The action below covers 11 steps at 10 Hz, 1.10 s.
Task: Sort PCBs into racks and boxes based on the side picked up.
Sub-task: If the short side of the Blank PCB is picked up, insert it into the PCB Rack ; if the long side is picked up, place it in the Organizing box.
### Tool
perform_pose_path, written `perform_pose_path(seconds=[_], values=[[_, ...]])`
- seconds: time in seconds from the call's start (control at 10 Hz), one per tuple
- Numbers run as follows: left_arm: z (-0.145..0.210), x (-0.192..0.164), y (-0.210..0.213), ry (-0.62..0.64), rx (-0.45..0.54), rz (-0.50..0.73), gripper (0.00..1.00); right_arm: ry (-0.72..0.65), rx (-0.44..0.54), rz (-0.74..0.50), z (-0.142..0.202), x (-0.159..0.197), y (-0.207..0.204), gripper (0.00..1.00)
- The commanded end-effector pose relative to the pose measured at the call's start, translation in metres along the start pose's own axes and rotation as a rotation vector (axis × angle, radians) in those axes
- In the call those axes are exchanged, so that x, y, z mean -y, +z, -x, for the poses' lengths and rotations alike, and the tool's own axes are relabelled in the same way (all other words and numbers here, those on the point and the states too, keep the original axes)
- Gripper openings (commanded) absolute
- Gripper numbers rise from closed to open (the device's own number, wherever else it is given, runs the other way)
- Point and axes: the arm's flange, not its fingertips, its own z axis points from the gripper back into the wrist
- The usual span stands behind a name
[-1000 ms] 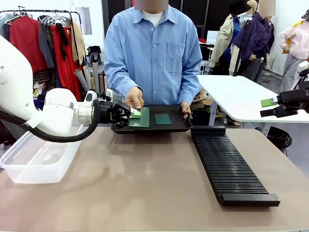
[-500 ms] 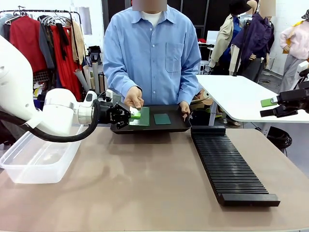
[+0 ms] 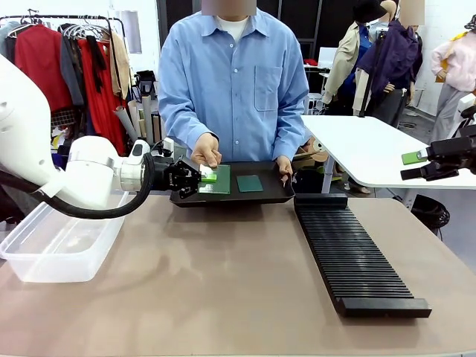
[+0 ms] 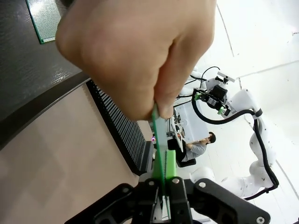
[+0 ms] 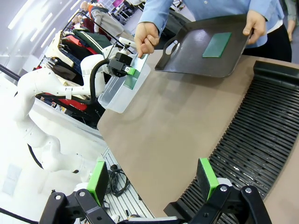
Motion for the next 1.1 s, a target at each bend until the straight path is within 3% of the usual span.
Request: perform_pose_path(seconds=[0.0, 1.0], values=[[0.0002, 0.0003, -0.0002, -0.002, 0.008, -0.001, 0.0, -0.006, 0.009, -0.002, -0.0027, -0.0014, 0.0004, 1.0], [0.0002, 0.0003, -0.0002, -0.002, 0.008, -0.001, 0.0, -0.006, 0.009, -0.002, -0.0027, -0.0014, 0.0004, 1.0]])
